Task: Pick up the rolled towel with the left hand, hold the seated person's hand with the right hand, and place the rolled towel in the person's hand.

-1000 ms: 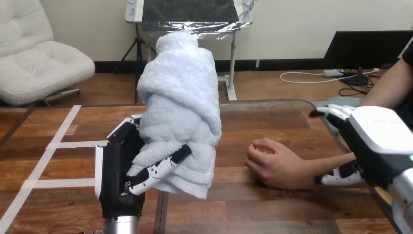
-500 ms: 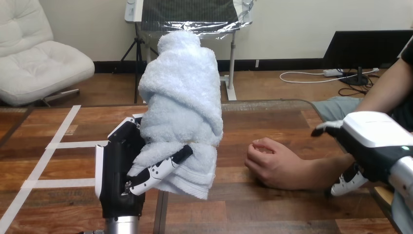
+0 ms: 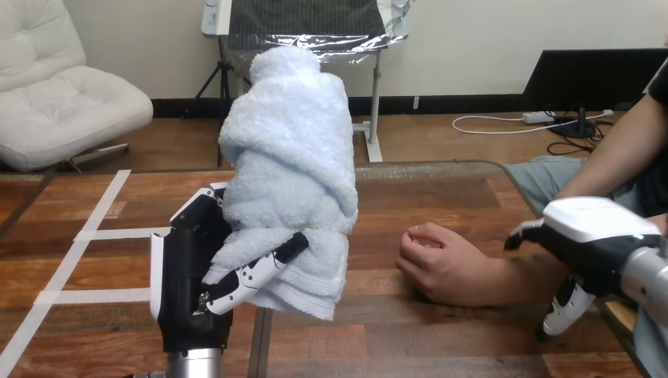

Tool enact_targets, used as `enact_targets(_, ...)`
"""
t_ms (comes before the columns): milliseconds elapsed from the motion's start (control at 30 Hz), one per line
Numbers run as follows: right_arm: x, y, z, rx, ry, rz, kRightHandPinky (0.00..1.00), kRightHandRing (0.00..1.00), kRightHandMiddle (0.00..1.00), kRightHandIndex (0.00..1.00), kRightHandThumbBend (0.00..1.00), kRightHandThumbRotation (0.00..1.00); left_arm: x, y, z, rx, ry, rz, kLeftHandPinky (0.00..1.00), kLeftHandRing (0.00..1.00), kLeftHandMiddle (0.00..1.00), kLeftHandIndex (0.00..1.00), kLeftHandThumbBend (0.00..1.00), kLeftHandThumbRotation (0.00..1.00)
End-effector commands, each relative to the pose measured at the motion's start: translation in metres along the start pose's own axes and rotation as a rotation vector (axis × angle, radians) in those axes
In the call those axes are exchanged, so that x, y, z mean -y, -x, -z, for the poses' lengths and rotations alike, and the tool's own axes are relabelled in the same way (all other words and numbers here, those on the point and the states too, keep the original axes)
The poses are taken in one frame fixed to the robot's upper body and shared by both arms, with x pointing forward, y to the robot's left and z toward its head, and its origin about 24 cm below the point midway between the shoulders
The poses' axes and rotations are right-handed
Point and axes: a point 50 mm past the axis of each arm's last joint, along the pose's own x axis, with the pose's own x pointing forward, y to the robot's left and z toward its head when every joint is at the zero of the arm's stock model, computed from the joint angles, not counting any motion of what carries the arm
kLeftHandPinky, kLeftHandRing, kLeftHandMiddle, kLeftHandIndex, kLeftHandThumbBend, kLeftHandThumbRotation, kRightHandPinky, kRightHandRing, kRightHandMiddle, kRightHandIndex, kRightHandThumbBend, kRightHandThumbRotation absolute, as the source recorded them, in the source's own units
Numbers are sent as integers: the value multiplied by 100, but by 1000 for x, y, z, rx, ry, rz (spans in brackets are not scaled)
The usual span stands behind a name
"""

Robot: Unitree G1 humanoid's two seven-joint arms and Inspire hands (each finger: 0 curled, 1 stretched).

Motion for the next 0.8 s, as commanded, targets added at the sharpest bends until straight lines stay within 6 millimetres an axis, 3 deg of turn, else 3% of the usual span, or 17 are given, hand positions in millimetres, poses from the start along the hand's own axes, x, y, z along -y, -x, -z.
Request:
enact_targets(0, 25, -4, 0, 8, 50, 41, 87, 91, 91, 86, 85, 1, 18, -18, -14, 111, 60, 10, 28, 34, 40, 49, 61, 0)
enact_targets(767, 17, -31, 3, -5, 117, -78, 91, 94, 94, 89, 81, 12, 17, -16, -15, 112, 63, 8, 29, 35, 41, 50, 61, 0)
